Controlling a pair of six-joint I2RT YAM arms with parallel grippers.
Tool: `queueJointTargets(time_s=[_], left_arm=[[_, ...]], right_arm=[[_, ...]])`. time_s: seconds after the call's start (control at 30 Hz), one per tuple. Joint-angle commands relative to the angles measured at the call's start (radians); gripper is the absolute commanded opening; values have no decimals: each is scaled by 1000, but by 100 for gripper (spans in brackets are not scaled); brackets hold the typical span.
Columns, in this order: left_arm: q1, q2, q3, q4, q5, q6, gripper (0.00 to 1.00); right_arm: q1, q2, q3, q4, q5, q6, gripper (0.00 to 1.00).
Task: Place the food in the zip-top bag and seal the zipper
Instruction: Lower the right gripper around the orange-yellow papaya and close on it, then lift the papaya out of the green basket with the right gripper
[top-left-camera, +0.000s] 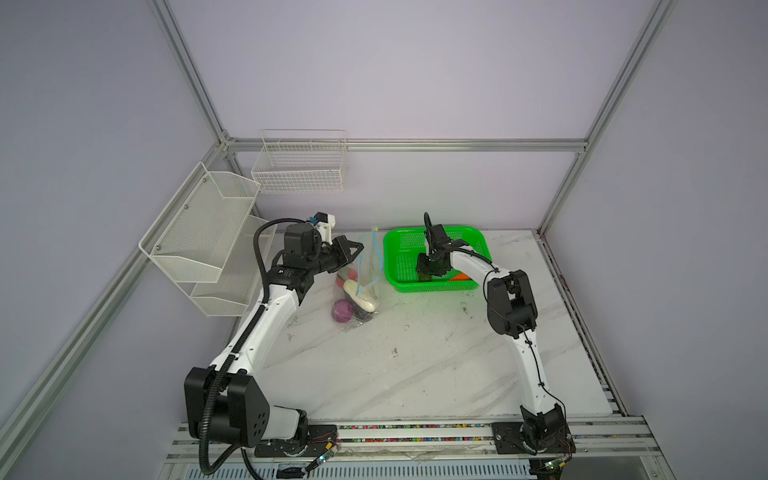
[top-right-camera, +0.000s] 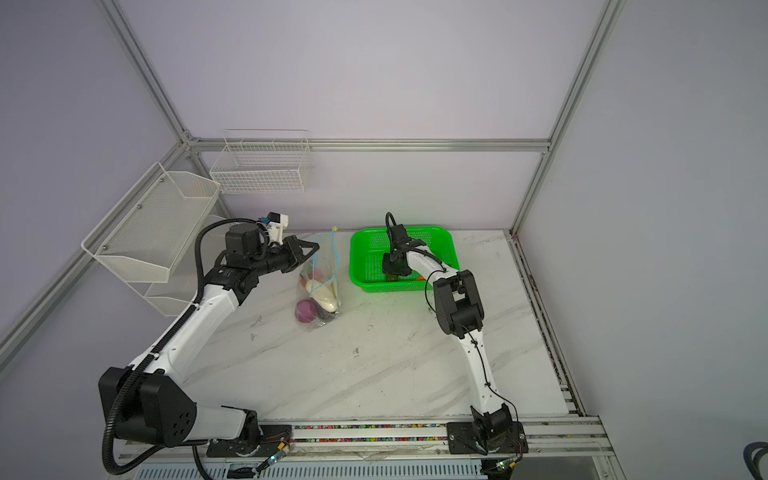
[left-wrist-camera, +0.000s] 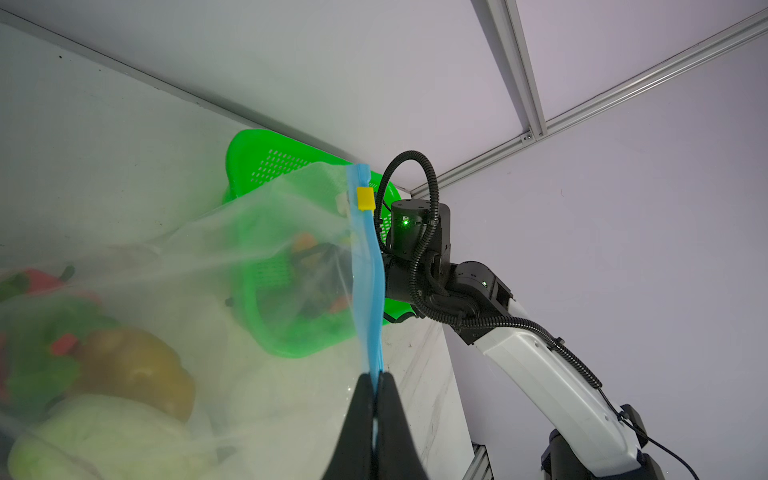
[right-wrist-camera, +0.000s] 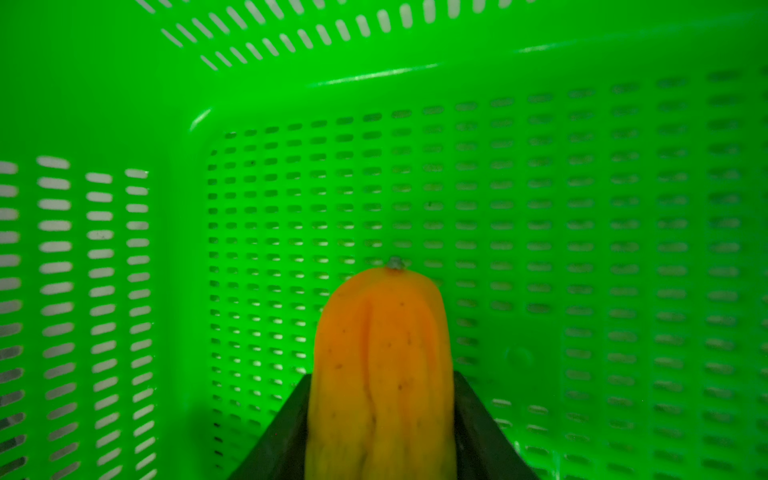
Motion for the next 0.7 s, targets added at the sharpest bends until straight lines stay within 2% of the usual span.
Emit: queueJointTargets(time_s=[0.0,0.37,0.67], left_arm=[[8,-21,-23,48,20,-9,0],[7,-21,-28,51,17,-10,0],[8,-30,-34,50,10,-12,0]], right_arm=[[4,-42,-51,37,-41,29,45],[5,-166,-134,176,51,54,36],[6,-229,-169,257,63,91,33]])
